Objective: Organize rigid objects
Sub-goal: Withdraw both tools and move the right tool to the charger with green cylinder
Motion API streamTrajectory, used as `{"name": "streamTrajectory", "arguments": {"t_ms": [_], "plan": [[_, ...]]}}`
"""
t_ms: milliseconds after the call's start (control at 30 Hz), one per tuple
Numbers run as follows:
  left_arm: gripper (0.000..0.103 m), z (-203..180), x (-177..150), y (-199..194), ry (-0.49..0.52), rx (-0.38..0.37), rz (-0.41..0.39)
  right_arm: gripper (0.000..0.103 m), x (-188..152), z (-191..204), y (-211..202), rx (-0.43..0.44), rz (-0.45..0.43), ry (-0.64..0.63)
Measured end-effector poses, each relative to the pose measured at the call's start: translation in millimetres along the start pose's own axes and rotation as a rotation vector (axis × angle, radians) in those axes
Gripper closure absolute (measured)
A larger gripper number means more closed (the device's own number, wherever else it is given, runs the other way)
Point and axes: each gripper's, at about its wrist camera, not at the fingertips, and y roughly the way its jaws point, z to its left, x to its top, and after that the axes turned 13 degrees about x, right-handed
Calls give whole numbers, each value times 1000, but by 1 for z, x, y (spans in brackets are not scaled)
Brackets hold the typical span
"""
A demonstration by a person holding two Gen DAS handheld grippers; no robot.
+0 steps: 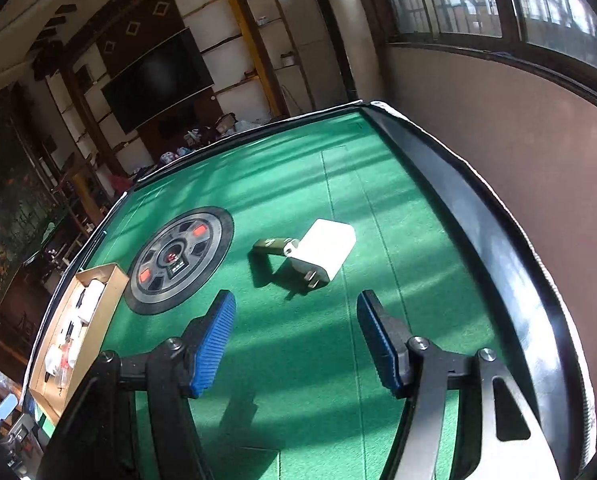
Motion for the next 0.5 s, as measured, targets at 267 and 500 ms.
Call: {"name": "streamTrajectory", "arguments": {"t_ms": [267,500], "plan": [[16,-13,-7,2,17,-20,34,40,52,-8,74,-16,90,2],[16,-18,-10,3,24,-31,45,41,65,33,149,-15,256,-119]]}}
